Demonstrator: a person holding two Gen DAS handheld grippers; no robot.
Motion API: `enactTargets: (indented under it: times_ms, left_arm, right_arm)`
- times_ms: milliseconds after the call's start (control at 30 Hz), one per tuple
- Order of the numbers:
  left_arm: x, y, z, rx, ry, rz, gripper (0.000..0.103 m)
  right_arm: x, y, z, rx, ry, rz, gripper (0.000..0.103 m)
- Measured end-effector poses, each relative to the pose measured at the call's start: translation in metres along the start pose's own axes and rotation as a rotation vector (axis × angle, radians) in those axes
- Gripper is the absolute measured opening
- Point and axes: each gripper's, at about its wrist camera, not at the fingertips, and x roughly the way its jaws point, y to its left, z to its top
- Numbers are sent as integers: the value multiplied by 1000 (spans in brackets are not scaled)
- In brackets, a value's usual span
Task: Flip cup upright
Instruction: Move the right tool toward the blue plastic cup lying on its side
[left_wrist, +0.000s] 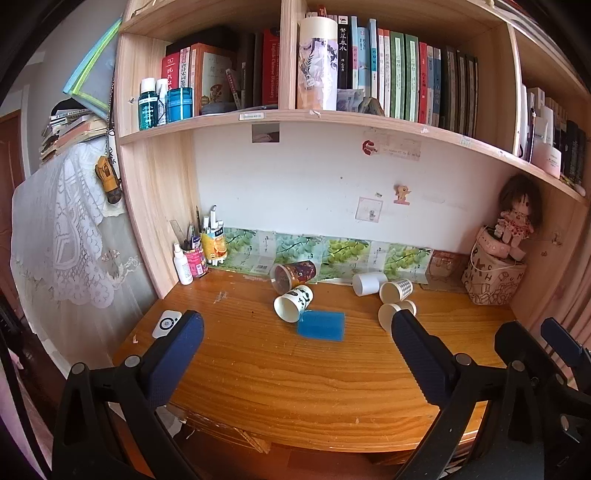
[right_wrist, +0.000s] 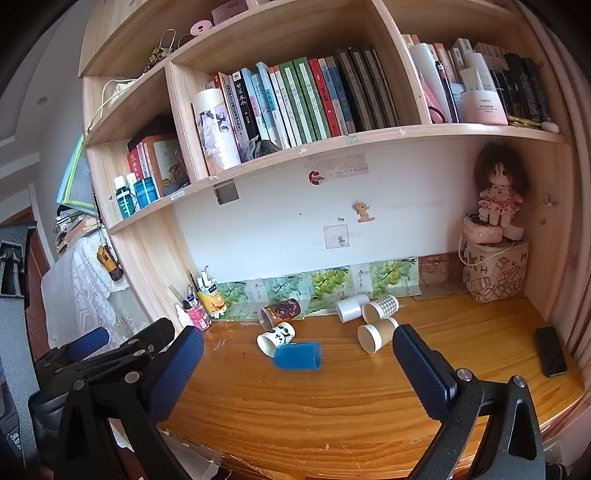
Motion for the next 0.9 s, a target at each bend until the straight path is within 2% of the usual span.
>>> enactTargets:
  times_ms: [333, 900]
  left_arm:
    - [23, 0, -10, 14, 137, 19, 101]
    - [85, 28, -6, -71, 321, 32, 101]
  right_arm:
    - [18, -4, -9, 20, 84, 10, 103]
    - [68, 0, -16, 6, 211, -12, 103]
